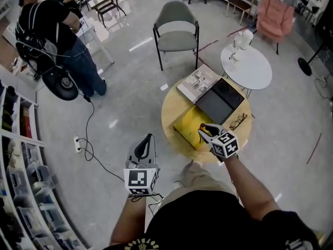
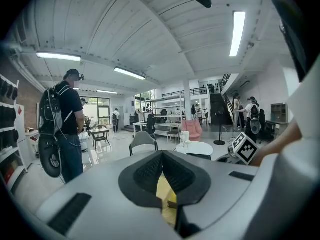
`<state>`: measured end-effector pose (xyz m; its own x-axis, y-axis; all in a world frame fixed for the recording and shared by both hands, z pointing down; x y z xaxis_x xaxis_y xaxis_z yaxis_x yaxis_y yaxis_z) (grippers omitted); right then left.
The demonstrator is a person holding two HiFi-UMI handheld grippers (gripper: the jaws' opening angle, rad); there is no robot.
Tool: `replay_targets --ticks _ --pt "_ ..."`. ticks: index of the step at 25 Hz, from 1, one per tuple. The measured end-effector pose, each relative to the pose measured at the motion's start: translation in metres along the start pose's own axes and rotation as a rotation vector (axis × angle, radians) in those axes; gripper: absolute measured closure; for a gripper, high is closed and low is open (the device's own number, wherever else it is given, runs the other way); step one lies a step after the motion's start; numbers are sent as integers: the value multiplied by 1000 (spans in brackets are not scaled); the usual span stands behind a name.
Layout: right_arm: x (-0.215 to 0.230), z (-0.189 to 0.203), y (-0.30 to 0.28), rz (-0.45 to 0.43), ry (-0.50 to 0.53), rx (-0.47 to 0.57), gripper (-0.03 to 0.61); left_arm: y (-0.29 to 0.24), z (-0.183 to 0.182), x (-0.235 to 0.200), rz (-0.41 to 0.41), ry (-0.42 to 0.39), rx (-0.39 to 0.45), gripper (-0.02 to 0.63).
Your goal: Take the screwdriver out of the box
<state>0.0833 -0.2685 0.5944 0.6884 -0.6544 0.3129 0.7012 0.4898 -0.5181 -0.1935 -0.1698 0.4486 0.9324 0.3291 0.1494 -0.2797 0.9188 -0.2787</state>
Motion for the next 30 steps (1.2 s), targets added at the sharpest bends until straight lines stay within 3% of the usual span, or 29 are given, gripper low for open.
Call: replay_targets --ticks 7,30 --pt "-31 -24 40 -37 59 44 454 10 -19 -1 11 -21 35 600" --pt "-110 -77 132 -43 69 223 454 60 -36 14 102 -14 84 600"
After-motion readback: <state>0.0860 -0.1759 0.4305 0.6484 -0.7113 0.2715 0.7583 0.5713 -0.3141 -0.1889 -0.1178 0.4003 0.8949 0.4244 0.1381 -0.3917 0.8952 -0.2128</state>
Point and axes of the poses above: the fingertips, and each gripper's own axes: y backward along the fingers, x to its right, z out of its underside, the point moved 9 cm from there along y, backward along the fingers, and after that the axes turned 5 degrees about -y, right-handed, at the moved point
